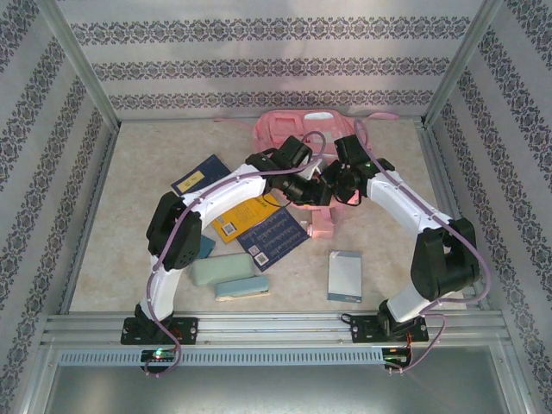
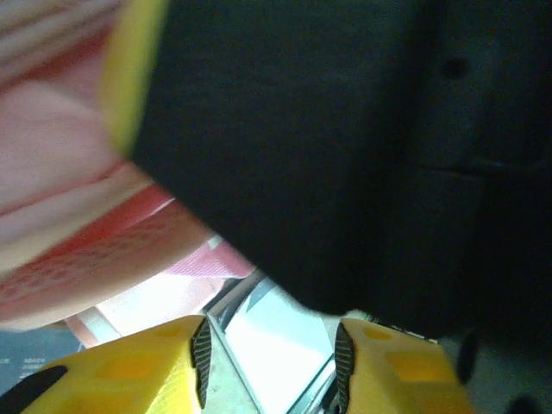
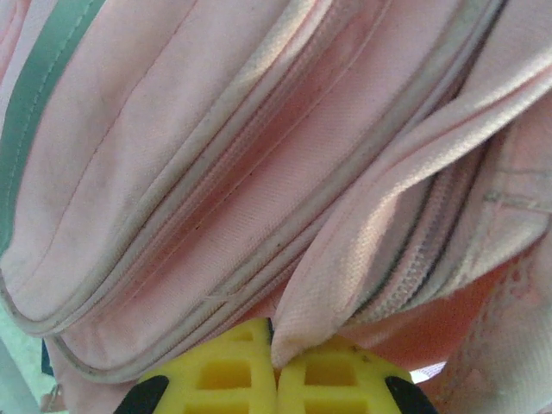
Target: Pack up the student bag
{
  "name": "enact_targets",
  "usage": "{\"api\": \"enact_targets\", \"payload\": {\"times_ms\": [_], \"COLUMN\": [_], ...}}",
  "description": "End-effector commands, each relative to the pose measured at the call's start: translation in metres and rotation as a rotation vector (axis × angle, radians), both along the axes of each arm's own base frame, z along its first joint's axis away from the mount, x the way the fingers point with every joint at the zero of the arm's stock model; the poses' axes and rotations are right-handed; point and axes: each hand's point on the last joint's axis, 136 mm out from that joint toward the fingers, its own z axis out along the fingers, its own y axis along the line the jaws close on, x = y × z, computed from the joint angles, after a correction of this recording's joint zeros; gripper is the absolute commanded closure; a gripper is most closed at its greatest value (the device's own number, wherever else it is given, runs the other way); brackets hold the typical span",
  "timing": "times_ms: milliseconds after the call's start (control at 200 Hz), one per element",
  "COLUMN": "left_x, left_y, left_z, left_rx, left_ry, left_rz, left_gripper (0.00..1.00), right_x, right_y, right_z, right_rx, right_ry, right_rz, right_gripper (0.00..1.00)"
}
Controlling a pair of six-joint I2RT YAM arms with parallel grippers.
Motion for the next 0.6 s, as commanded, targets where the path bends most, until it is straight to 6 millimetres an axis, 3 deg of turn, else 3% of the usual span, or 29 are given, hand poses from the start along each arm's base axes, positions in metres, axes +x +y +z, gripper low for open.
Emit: {"api": "enact_targets", "payload": {"times_ms": [0, 165, 265, 430, 595], "left_x": [0.001, 0.016, 0.029, 0.048, 0.060], "left_y": [0.006, 0.036, 0.063, 0.127, 0.163], "left_z": [0.024, 0.061, 0.077, 0.068, 0.052], "left_rx": [-0.016, 0.003, 0.072, 0.215, 0.232], "left_ry": [-0.062, -0.190, -0.246, -0.193, -0.068], "left_rz": [-0.009, 0.051, 0.146, 0.363, 0.531], "left_gripper": [0.45, 0.41, 0.42, 0.42, 0.38], "right_x": [0.010, 0.016, 0.021, 0.019, 0.007], "right_y": [0.017, 0.010, 0.016, 0.030, 0.027], "right_z": [0.027, 0.044, 0.061, 0.081, 0.079], "right_rx": [0.061, 0.119, 0.188, 0.236, 0.213], "right_ry": [-0.100, -0.153, -0.194, -0.228, -0.233], "right_rz": [0.113, 0.135, 0.175, 0.297, 0.331], "right_gripper": [1.00, 1.00, 1.00, 1.00, 1.00]}}
